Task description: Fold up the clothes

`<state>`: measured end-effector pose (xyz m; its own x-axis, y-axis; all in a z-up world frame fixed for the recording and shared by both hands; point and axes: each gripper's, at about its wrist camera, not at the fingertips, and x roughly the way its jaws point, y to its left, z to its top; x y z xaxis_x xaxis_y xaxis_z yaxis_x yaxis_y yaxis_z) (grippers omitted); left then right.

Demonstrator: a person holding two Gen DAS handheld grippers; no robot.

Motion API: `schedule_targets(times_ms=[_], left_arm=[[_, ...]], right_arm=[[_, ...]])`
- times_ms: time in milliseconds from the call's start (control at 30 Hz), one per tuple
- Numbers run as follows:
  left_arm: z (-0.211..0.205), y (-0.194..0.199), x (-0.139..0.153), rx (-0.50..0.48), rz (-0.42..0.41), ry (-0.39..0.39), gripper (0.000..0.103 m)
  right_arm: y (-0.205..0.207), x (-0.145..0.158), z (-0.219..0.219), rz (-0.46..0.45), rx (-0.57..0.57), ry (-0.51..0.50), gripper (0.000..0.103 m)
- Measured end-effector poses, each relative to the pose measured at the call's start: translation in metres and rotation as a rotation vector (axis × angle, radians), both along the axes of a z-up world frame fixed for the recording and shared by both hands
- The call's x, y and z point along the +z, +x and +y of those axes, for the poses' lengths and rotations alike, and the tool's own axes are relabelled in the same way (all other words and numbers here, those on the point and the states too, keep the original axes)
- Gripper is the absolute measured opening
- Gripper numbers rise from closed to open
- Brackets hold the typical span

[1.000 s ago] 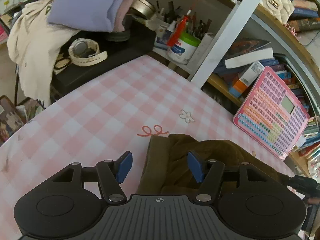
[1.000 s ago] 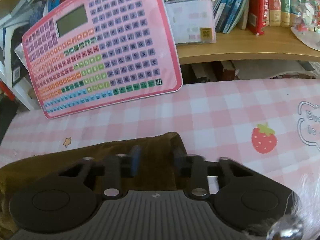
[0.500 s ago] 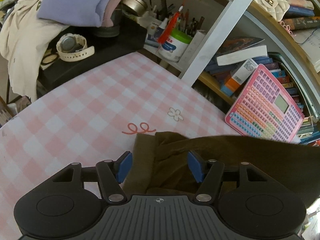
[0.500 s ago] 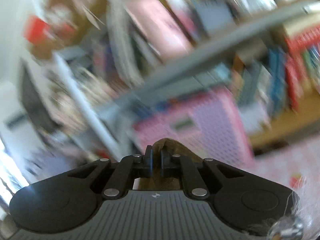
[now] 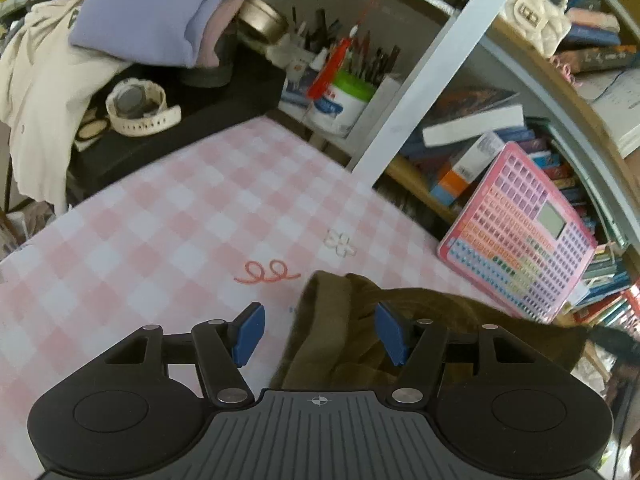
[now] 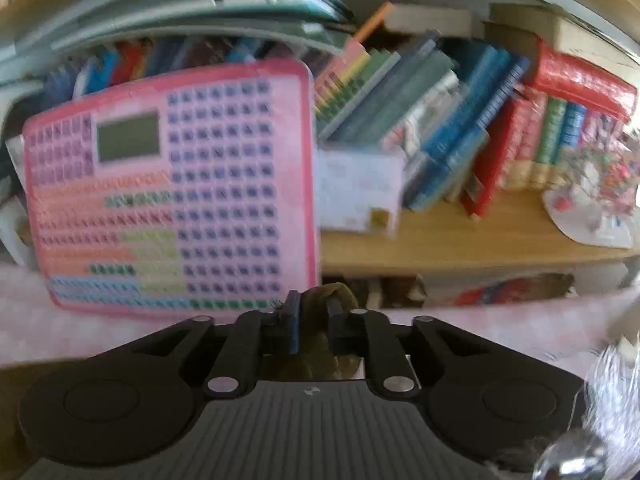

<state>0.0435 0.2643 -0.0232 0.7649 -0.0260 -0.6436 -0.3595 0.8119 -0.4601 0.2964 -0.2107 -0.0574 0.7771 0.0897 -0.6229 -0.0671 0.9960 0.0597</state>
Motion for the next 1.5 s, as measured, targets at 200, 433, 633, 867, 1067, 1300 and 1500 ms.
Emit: schedule_targets(times_ms=[200, 433, 633, 867, 1067, 1300, 1500], left_arm=[[0.012, 0.006, -0.008, 0.038, 0.012, -0.011, 0.062], [0.003, 0.029, -0.010, -0.005, 0.012, -0.016, 0.062], [-0.008, 0.033, -0.007, -0.041, 0.000, -0.020, 0.062], [-0.005, 0.029, -0.004, -0.025, -0.014, -0.021, 0.062], [-0.009, 0.027, -0.013, -0.018, -0.007, -0.047, 0.062], [-0.013, 0.040, -0.011, -0.034, 0.015, -0.015, 0.062], [-0.002, 0.062, -0.012, -0.006, 0.041, -0.036, 0.062]], right_arm=[[-0.045, -0.011, -0.028, -0.006, -0.031, 0.040, 0.054], [-0.066, -0.047, -0.052, 0.182, -0.109, 0.140, 0.047], [-0.067, -0.068, -0.031, 0.239, -0.108, 0.135, 0.020], [-0.102, 0.063, -0.015, -0.135, 0.105, 0.235, 0.006], [-0.148, 0.024, -0.062, 0.066, -0.058, 0.118, 0.009], [-0.163, -0.031, -0.094, 0.202, -0.222, 0.046, 0.038], [-0.158, -0.027, -0.056, 0.165, -0.089, 0.064, 0.035]])
